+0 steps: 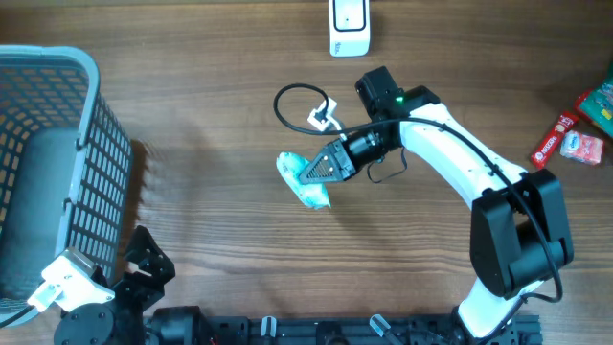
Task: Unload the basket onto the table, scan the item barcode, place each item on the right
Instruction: 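Grasp the tissue pack with the right gripper and lift it, then hold the tissue pack in front of the white scanner, then carry the tissue pack to the right edge and release it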
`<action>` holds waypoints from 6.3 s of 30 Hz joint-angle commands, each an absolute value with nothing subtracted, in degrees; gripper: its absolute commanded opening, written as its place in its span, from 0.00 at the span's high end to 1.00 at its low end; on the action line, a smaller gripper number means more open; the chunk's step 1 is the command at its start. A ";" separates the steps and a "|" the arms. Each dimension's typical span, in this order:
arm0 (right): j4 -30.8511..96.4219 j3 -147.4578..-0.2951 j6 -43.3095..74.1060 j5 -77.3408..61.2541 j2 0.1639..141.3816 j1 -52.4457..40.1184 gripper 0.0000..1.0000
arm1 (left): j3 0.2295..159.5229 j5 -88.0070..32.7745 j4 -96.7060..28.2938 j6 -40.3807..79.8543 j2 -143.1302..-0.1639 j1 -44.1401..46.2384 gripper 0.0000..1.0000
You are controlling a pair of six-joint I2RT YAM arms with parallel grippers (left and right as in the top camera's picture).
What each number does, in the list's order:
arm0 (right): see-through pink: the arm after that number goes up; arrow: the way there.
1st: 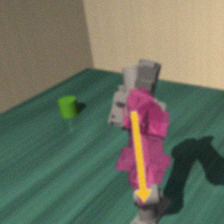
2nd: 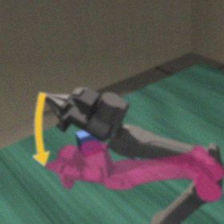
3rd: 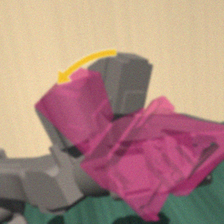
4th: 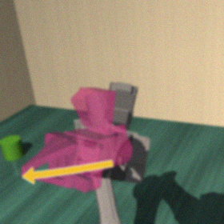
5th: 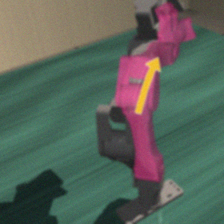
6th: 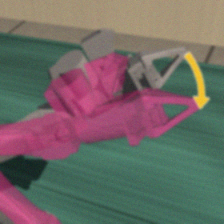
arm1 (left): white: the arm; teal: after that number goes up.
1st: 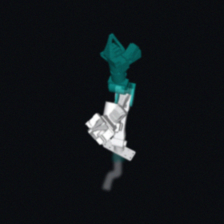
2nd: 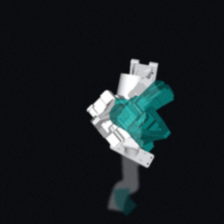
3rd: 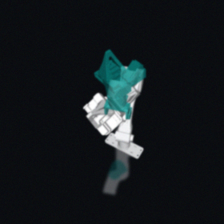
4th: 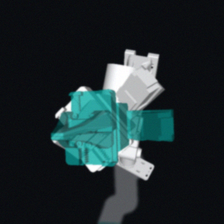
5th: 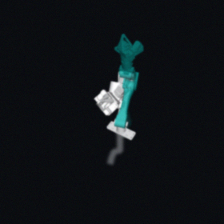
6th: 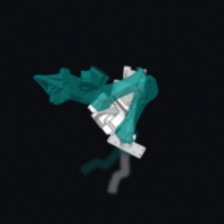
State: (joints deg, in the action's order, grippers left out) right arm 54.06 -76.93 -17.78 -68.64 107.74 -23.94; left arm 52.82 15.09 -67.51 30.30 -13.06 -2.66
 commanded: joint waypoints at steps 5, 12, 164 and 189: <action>53.47 -76.31 -30.20 -80.66 106.30 -23.97 0.96 | 52.82 15.44 -67.40 29.87 -12.73 -3.01 0.00; 53.41 -76.31 -31.75 -80.62 106.30 -23.97 0.95 | 52.82 15.44 -67.40 29.87 -12.73 -3.01 0.00; 63.35 -116.01 10.02 -34.79 77.54 13.98 0.00 | 52.82 15.44 -68.01 29.87 -12.73 -3.01 0.00; 92.12 -115.79 4.86 -29.50 47.66 13.98 0.00 | 52.82 15.44 -68.03 29.87 -12.73 -3.01 0.00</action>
